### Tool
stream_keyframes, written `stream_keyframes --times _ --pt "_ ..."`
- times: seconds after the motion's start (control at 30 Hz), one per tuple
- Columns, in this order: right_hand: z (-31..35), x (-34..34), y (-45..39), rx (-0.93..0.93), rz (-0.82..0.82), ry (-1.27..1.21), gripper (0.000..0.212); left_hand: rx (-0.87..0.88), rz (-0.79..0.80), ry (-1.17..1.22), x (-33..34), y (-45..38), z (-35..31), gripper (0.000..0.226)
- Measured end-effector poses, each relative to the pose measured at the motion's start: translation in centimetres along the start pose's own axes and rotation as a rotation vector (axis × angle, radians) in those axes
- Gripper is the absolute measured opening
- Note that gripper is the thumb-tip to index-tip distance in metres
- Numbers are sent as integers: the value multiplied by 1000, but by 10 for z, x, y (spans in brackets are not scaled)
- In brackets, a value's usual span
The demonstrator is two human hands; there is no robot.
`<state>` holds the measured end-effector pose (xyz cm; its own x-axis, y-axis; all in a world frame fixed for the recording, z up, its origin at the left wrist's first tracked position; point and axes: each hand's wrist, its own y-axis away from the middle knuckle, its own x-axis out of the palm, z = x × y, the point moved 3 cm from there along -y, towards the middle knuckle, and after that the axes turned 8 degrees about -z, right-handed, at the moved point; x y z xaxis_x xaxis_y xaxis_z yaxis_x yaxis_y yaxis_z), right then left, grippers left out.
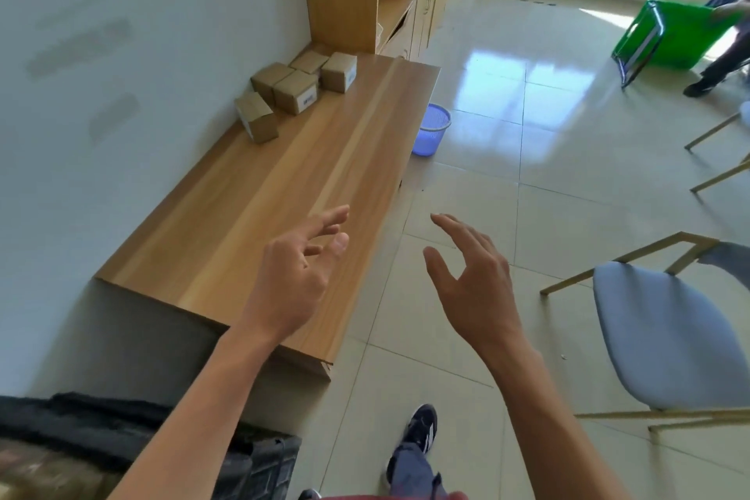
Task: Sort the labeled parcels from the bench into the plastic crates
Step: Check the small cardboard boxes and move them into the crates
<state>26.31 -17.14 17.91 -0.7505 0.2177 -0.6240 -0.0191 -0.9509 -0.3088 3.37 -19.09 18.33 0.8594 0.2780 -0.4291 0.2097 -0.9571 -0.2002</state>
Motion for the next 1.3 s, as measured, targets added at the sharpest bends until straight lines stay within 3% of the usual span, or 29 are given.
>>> stream_keyframes --times 0.27,0.53,0.67,0.8,1.3 --pt "-72 -37 -117 -12 7 10 45 1 -6 36 97 -92 -35 36" --pt "-92 -42 -215 -74 24 38 45 10 -30 28 143 -169 -42 37" --pt "-98 -31 -262 -58 40 27 45 -10 -38 51 154 -216 -31 44" --pt "-102 -13 -309 -55 56 33 45 -25 -55 82 158 -264 -15 36" --pt "-97 74 -454 -94 136 25 45 -58 -115 59 144 -413 24 40"
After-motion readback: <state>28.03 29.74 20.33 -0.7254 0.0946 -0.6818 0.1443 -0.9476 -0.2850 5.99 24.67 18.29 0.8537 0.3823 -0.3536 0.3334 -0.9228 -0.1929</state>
